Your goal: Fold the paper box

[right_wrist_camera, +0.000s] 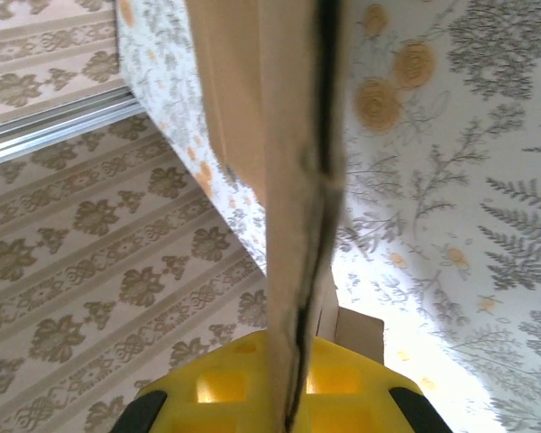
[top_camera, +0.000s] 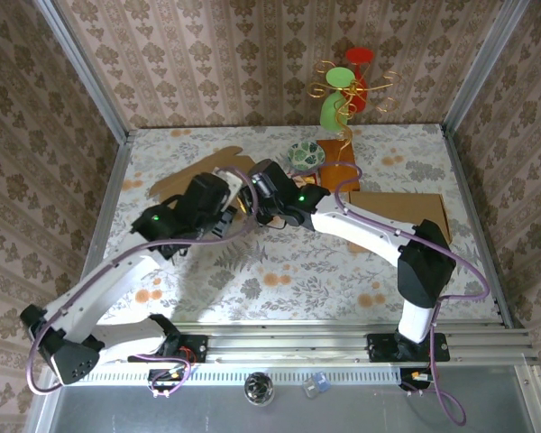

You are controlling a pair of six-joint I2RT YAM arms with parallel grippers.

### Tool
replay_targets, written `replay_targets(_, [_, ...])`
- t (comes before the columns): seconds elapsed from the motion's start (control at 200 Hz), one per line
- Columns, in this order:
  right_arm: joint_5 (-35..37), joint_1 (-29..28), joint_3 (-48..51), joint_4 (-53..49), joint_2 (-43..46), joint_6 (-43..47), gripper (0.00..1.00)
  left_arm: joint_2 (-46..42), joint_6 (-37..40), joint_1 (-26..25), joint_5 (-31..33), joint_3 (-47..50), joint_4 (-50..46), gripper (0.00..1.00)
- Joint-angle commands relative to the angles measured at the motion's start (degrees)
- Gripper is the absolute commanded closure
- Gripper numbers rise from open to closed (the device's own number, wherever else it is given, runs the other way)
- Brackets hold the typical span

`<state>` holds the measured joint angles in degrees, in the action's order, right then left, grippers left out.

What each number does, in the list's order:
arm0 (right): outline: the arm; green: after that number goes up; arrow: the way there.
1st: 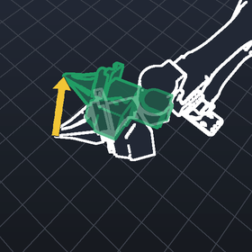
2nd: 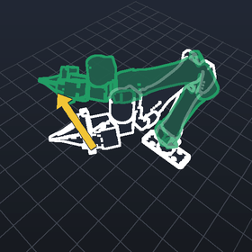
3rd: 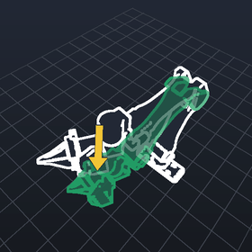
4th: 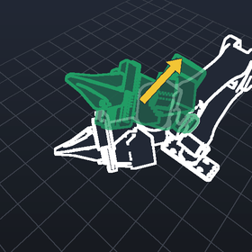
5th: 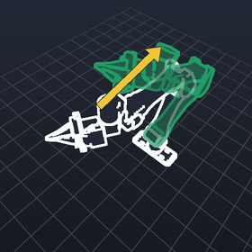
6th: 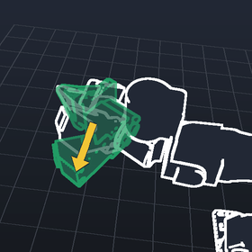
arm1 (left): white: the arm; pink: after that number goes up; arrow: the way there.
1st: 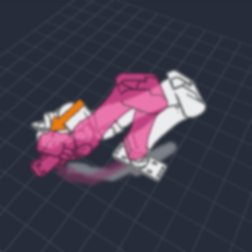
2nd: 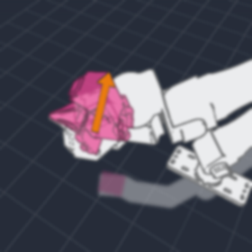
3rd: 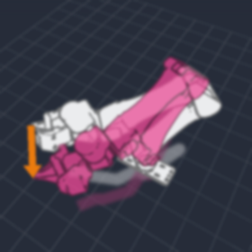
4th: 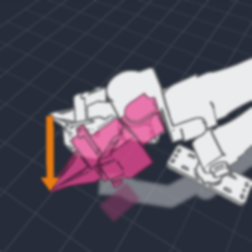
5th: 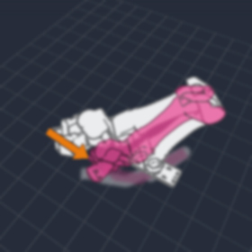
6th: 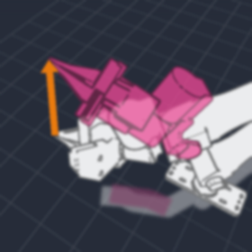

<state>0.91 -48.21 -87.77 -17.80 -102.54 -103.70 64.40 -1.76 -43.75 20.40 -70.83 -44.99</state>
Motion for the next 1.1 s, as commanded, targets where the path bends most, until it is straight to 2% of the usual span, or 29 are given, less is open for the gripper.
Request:
replay_targets(0.0, [4.18,-0.31,-3.22,0.71,3.49,1.13,1.00,-3.90,-5.73,2.68,-1.24,-5.52,0.29,0.51])
replay_targets(0.15, [5.90,-0.61,-7.66,-1.32,4.99,3.03,1.00,-6.31,-11.83,10.87,-6.05,-10.14,1.50,0.49])
replay_targets(0.325, [9.23,-2.10,-12.47,-4.70,7.18,3.71,1.00,-7.36,-18.92,25.63,-13.73,-11.97,0.57,0.49])
replay_targets(0.445, [13.63,-4.15,-17.71,-10.50,8.52,3.97,1.00,-7.23,-22.75,34.72,-17.97,-10.92,0.12,0.49])
replay_targets(0.55, [18.02,-5.97,-24.56,-18.98,8.86,3.77,1.00,-7.49,-24.05,39.60,-18.29,-11.90,-0.27,0.49])
replay_targets(0.725, [20.91,-7.69,-38.38,-32.17,6.07,1.77,1.00,-6.38,-23.41,43.28,-17.21,-16.02,-0.87,0.49])
replay_targets(0.85, [22.38,-7.33,-46.11,-36.25,1.48,1.31,1.00,-4.28,-24.20,43.99,-18.75,-16.94,-0.67,0.50])
replay_targets(0.955, [18.71,-4.77,-43.66,-30.33,-2.04,0.67,1.00,-2.26,-25.74,43.99,-21.47,-16.59,-0.93,0.51])
replay_targets(1.035, [16.11,-2.71,-37.02,-19.19,-3.72,0.85,1.00,-1.43,-26.10,43.99,-23.83,-16.24,-1.06,0.52])
replay_targets(1.095, [14.46,-1.21,-33.60,-14.74,-5.27,0.22,1.00,-1.06,-26.30,43.83,-25.59,-16.07,-1.46,0.52])
